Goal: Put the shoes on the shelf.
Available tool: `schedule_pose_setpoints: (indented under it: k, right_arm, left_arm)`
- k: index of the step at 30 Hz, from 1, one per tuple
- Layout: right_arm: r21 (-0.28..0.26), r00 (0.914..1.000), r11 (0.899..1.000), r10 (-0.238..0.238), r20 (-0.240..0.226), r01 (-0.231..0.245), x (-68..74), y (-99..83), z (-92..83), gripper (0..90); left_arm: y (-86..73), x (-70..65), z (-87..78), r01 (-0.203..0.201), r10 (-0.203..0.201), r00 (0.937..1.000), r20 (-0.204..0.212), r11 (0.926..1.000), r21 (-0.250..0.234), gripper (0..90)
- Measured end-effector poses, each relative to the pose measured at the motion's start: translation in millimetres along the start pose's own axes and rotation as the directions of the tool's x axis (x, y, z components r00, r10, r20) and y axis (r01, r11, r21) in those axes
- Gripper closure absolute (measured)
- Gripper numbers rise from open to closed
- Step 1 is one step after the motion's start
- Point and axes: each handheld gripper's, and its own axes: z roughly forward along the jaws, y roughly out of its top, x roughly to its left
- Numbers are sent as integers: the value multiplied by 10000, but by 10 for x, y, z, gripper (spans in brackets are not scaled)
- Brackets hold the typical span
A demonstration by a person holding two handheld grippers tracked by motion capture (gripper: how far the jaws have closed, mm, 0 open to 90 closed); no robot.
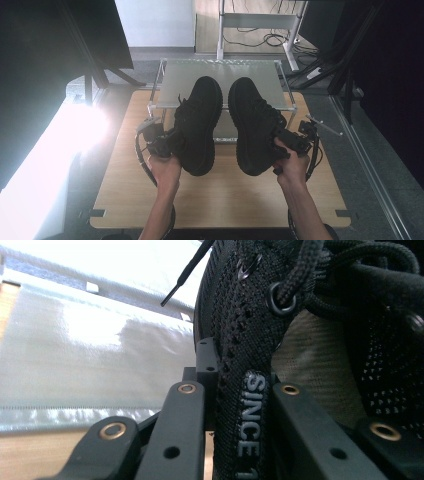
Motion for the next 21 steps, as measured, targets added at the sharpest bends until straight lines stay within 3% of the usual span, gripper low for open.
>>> schedule_pose_setpoints:
  k: [11,21]
  right_arm:
    - [-196,9983,9986,506,296,-500,14,191,224,741]
    - [-216,9960,9975,678,575,-666,39,385,431,740]
  left_arm:
    - [267,-43,236,258,-256,9979,-593,9997,28,811]
    - [559,-92,420,302,-286,9951,-950,9994,153,809]
